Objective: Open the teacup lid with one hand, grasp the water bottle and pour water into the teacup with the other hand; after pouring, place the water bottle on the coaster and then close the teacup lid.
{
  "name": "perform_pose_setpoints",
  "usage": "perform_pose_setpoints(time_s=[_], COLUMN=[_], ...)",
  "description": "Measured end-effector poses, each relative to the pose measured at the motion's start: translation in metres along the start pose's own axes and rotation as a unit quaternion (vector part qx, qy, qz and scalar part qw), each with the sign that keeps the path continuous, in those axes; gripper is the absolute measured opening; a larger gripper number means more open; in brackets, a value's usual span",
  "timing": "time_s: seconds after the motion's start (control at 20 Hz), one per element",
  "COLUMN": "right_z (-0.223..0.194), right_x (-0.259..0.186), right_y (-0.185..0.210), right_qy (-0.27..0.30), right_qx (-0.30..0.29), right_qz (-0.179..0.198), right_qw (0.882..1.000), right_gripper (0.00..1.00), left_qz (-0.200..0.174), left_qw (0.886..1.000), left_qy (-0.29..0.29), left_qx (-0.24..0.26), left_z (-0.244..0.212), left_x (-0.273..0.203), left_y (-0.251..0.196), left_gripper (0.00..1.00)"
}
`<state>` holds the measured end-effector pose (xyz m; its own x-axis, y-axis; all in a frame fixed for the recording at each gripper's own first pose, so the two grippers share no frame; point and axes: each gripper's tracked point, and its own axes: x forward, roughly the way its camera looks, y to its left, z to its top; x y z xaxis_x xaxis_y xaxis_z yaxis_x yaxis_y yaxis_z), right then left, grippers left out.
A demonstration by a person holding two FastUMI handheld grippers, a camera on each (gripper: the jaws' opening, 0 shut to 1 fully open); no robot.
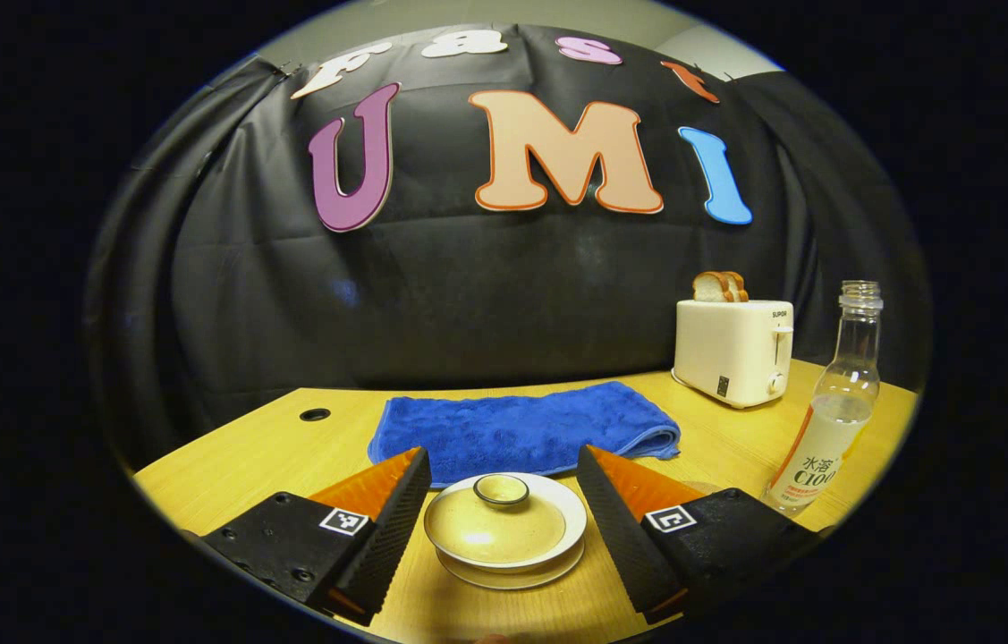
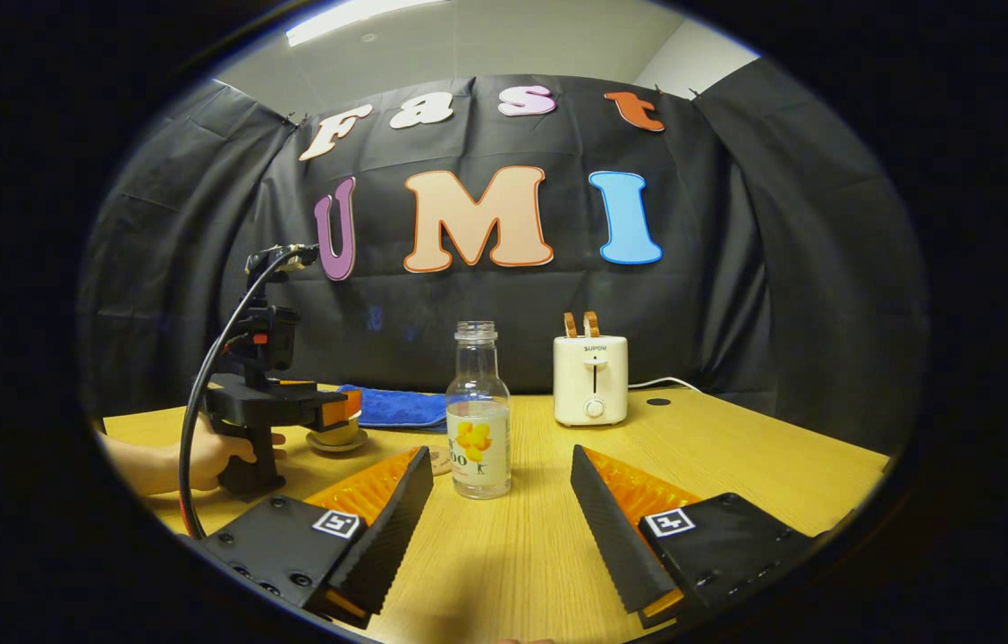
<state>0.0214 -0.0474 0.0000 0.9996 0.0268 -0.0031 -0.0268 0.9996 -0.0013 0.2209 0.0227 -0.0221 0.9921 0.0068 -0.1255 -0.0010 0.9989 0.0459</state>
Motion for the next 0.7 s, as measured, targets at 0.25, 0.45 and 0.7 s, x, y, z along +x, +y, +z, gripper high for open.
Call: perform_pose_setpoints(time_s=[0.25, 0.45, 0.7], right_z=[0.0019, 0.0018, 0.0014], right_x=[0.0006, 0.0003, 0.0001], right_y=[-0.0026, -0.0026, -0.0050], right_qy=[0.000, 0.000, 0.000], right_qx=[0.000, 0.000, 0.000], right_qz=[-0.004, -0.003, -0.005], right_qw=[1.000, 1.000, 1.000], right_gripper=[0.99, 0.99, 0.98], left_qz=[0.003, 0.002, 0.004], left_qw=[1.000, 1.000, 0.999], left_qy=[0.015, 0.017, 0.020], left_qx=[0.016, 0.020, 0.024], left_z=[-0.0017, -0.0031, -0.0033], left_x=[0.0027, 0.0038, 0.0038], left_y=[-0.0007, -0.0022, -0.0013], left_gripper=[0.95, 0.86, 0.61])
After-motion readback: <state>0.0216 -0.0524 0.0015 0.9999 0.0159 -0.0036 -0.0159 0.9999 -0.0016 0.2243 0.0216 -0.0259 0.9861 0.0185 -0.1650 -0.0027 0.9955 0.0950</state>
